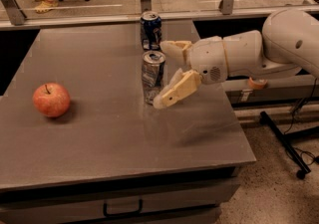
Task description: Move redbull can near apple
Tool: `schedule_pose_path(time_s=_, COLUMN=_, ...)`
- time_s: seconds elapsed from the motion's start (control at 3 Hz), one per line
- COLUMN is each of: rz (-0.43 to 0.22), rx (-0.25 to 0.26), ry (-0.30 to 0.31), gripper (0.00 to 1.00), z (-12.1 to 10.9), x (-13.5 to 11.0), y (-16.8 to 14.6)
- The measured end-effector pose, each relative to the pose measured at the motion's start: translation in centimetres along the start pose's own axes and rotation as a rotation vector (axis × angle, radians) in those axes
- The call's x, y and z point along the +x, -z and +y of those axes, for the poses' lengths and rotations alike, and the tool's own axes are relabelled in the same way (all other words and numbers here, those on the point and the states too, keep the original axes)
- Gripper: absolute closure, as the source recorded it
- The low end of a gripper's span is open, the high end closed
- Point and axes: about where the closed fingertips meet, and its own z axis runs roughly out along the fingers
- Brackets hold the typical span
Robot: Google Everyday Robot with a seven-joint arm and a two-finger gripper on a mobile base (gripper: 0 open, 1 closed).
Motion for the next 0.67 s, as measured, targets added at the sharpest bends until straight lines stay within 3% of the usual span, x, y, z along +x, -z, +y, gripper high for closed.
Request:
schedule_pose_path(time_s=0.33, rz=0.029, rx=0.008, ry=0.016, gripper=0.18, z=0.3, x=-0.2, y=-2.2)
schedule_pose_path(time_s=0.67, rz=0.053, rx=0.013, ry=0.015, gripper=0.43, z=-0.1, x=0.6, y=-3.4)
